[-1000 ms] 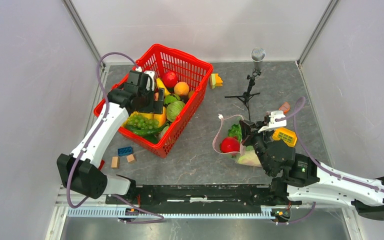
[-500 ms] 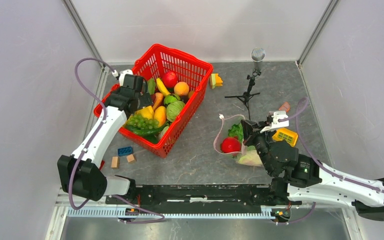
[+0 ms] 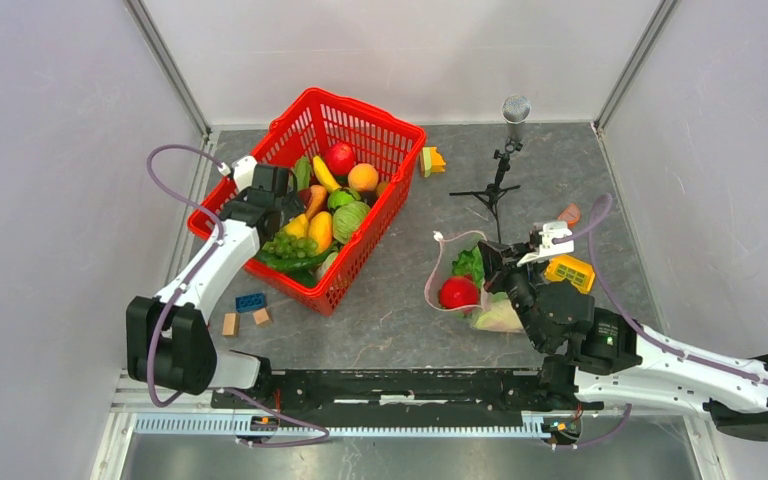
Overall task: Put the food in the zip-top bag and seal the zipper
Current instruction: Pick up the fake fruit from the bin.
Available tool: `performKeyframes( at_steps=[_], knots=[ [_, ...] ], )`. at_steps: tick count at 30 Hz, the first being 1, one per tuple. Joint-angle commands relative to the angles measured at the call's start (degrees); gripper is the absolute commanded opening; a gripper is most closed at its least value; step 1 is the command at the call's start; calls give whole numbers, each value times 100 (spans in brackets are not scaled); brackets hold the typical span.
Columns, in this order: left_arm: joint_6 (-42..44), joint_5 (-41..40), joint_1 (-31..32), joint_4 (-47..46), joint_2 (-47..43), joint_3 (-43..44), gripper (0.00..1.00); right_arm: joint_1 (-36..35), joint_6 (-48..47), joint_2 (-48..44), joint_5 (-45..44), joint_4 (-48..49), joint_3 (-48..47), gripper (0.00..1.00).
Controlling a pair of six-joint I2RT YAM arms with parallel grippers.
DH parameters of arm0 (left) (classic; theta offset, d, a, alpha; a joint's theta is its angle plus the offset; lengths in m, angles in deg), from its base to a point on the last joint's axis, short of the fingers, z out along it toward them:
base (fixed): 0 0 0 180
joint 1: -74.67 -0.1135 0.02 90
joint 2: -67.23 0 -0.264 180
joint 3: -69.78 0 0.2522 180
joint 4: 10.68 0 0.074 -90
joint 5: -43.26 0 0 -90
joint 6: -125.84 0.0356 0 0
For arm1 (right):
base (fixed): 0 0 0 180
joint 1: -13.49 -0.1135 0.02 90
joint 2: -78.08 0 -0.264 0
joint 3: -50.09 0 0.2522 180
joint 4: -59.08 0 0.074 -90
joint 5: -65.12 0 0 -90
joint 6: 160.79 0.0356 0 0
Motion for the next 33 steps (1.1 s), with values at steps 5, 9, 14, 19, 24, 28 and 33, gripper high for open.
performKeyframes(
  at_steps=[5, 9, 14, 19, 24, 28, 33],
  knots=[
    [-174, 494, -61, -378, -75, -305, 83, 12, 4, -11, 18, 249, -76, 3],
    [-88, 679, -54, -551, -428, -523, 75, 11, 36, -42, 19, 270, -45, 3],
    [96, 1131, -54, -617, -875, -822, 86, 12, 83, -28, 44, 301, -19, 3],
    [66, 624, -54, -336, -1214, -935, 100, 8, 93, 2, 118, 301, -31, 3],
    [92, 564, -61, -328, -1315, -984, 100, 4, 106, 32, 157, 314, -27, 3],
    [189, 930, -62, -484, -1063, -1025, 95, 5, 117, 12, 176, 324, -19, 3],
    [148, 1150, -60, -555, -847, -1015, 79, 11, 149, -51, 171, 319, 16, 3]
  ],
)
